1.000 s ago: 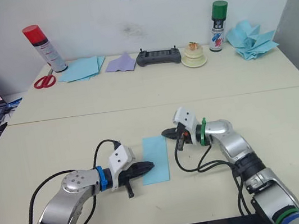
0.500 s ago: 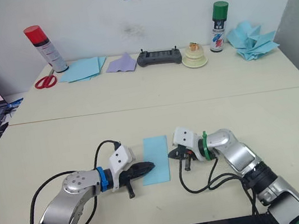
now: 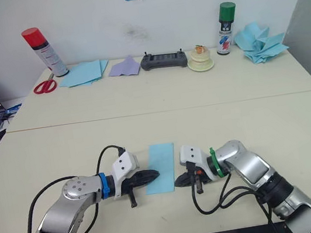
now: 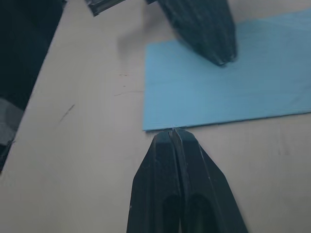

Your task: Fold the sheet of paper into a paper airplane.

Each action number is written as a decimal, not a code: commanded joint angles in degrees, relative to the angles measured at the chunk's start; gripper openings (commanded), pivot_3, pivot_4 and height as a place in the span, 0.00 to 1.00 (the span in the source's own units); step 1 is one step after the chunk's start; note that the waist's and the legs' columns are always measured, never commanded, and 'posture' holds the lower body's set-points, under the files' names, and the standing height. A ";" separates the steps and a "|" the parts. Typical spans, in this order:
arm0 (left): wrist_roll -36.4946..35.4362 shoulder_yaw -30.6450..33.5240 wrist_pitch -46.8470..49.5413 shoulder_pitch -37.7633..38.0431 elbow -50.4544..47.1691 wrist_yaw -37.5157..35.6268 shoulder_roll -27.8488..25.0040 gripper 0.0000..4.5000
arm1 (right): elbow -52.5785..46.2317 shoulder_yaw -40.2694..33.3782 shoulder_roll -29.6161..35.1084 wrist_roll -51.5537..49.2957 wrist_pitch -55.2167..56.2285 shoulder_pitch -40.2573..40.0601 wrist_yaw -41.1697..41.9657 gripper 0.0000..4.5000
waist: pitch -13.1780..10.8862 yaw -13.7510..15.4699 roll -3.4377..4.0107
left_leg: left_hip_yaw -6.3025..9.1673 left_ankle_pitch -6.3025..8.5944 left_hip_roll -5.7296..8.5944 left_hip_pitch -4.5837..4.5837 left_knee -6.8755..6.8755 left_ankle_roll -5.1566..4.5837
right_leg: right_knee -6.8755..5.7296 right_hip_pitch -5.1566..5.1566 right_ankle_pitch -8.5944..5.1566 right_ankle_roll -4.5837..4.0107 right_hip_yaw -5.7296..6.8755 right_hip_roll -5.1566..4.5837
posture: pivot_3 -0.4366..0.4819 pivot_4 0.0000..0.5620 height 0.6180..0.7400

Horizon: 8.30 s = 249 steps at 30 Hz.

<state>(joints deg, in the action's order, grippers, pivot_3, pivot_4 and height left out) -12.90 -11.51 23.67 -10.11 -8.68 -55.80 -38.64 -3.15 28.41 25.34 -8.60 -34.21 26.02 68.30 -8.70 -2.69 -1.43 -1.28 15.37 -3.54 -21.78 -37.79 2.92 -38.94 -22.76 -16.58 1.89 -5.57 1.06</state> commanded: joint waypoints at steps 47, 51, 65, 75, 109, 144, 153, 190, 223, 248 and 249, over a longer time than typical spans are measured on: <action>1.64 0.05 -1.55 -3.03 10.42 1.93 3.44 0.00 | 1.95 -10.42 -4.72 -9.37 -5.46 4.18 -5.11 0.01 | -0.12 0.81 0.08 | 0.12 -0.01 0.08 -0.04 -0.08 -0.01 | 0.00 -0.01 -0.02 -0.05 0.00 -0.03 | 0.48 0.27 1.00; -3.90 4.16 3.16 -4.02 9.55 0.88 4.22 0.00 | 6.26 -9.38 -7.41 -5.12 -1.07 4.86 -11.37 0.01 | -0.14 0.65 0.06 | 0.11 -0.01 0.05 -0.12 -0.06 -0.01 | -0.01 -0.11 0.04 0.04 0.00 0.00 | 0.48 0.27 1.00; -12.28 12.04 11.16 -1.17 3.24 -2.22 -2.77 0.00 | 14.67 -5.60 -8.97 2.30 7.61 5.24 -15.41 0.01 | -0.35 -0.68 0.00 | 0.48 -0.01 -0.01 -1.06 -0.05 0.00 | -0.03 -0.95 0.25 -0.20 0.06 0.16 | 0.48 0.27 1.00; -10.06 8.73 9.55 -0.80 3.38 -1.11 -0.63 0.00 | 12.97 -6.81 -9.90 0.63 5.83 4.90 -15.72 0.01 | -0.36 -0.60 -0.02 | 0.49 -0.01 -0.02 -1.02 -0.05 0.00 | -0.06 -0.87 0.25 -0.21 0.18 0.20 | 0.48 0.27 1.00; -11.45 7.44 10.85 -7.38 1.26 -3.07 1.05 0.00 | 9.32 -4.62 -7.69 0.26 3.10 3.92 -13.63 0.01 | -0.41 -0.50 -0.01 | 0.55 -0.01 -0.01 -1.08 -0.06 -0.01 | -0.05 -0.89 0.22 -0.35 0.24 0.22 | 0.48 0.27 1.00; -11.02 3.21 11.40 -10.50 -2.26 -0.34 7.25 0.00 | -3.11 -40.99 -21.98 -30.33 -58.24 11.14 -36.11 0.53 | -0.46 -0.57 0.00 | 0.89 -0.01 0.03 -1.16 -0.06 -0.01 | -0.06 -0.86 0.23 -0.38 0.33 0.32 | 0.48 0.27 1.00; -11.47 2.29 13.13 -9.58 -4.62 1.03 9.06 0.00 | -2.94 -39.60 -19.96 -32.42 -58.29 10.54 -39.33 0.53 | -0.46 -0.60 0.00 | 0.86 -0.01 0.03 -1.17 -0.06 -0.01 | -0.04 -0.86 0.23 -0.38 0.33 0.31 | 0.48 0.27 1.00; -9.74 -0.98 10.72 -11.96 -1.32 0.49 10.89 0.00 | -5.95 -29.45 -6.70 -34.38 -55.97 9.41 -33.82 0.53 | -0.47 -0.59 0.00 | 0.86 -0.01 0.04 -1.17 -0.06 -0.01 | -0.03 -0.86 0.23 -0.36 0.31 0.32 | 0.48 0.27 1.00; 2.35 -6.17 2.86 -11.09 9.56 -0.57 6.26 0.00 | -1.87 -30.51 0.22 -33.19 -50.99 9.43 -33.86 0.01 | -0.46 -0.47 0.00 | 0.91 -0.01 0.09 -1.10 -0.10 -0.01 | -0.03 -0.71 0.21 -0.33 0.28 0.32 | 0.48 0.27 1.00; 4.31 -6.79 -4.77 -15.87 16.79 -6.72 4.69 0.00 | -10.86 -32.95 1.91 -37.35 -58.25 -0.04 -33.44 0.01 | -0.46 -0.49 0.00 | 0.97 -0.01 0.07 -1.09 -0.09 -0.02 | -0.05 -0.70 0.14 -0.20 0.27 0.39 | 0.48 0.27 1.00; 4.53 -6.89 -4.92 -15.83 16.82 -6.83 4.61 0.00 | -10.97 -33.02 1.89 -37.26 -58.26 -0.28 -33.60 0.01 | -0.46 -0.50 0.00 | 0.97 -0.01 0.07 -1.09 -0.10 -0.02 | -0.05 -0.70 0.14 -0.20 0.28 0.39 | 0.48 0.27 1.00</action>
<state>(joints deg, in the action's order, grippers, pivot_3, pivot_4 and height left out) -10.47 -17.81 18.39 -26.54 7.20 -62.41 -32.71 -12.22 -3.33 27.17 -44.68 -92.02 25.80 34.81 -9.17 -3.19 -1.43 -0.31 15.36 -3.47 -22.87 -37.88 2.91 -38.99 -23.46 -16.45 1.70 -5.29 1.45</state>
